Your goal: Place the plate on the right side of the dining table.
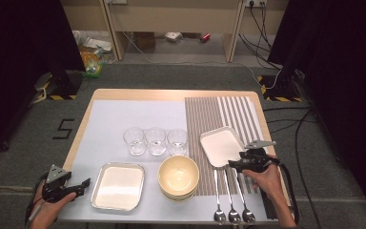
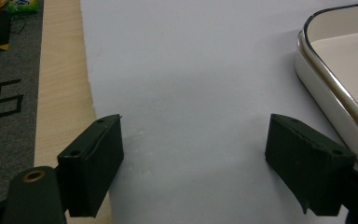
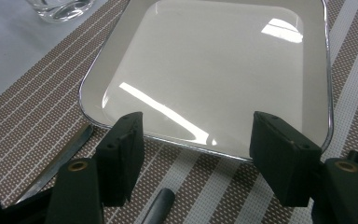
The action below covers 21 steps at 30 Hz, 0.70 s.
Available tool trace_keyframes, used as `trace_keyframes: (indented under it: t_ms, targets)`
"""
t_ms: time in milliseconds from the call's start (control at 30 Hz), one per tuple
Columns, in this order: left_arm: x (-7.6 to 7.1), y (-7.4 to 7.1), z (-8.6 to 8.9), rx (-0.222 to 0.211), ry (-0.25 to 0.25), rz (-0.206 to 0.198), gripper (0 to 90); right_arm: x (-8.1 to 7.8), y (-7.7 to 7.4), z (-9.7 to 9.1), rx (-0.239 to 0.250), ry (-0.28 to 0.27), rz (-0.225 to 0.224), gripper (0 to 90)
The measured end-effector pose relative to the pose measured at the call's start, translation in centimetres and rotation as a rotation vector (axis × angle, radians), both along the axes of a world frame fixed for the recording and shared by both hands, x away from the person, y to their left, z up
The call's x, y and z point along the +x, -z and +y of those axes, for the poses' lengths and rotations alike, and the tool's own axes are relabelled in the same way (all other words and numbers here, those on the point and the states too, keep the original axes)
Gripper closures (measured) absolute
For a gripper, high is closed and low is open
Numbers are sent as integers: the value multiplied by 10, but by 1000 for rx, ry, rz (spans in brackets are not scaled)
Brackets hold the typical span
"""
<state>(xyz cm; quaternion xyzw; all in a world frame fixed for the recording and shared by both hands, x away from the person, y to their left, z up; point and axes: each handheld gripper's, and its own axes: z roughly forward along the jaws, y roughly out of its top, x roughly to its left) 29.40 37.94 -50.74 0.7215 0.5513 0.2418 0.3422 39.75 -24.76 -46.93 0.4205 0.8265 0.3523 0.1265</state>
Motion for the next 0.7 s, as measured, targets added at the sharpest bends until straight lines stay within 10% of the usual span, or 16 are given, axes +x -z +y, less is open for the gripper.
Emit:
trace_keyframes:
  t_ms: [400,700]
  targets:
    - [0,0,0,1,1,3,183,-7,0,12,-92,-18,-19,355]
    - [0,0,0,0,1,3,183,-9,2,21,-73,0,-31,430]
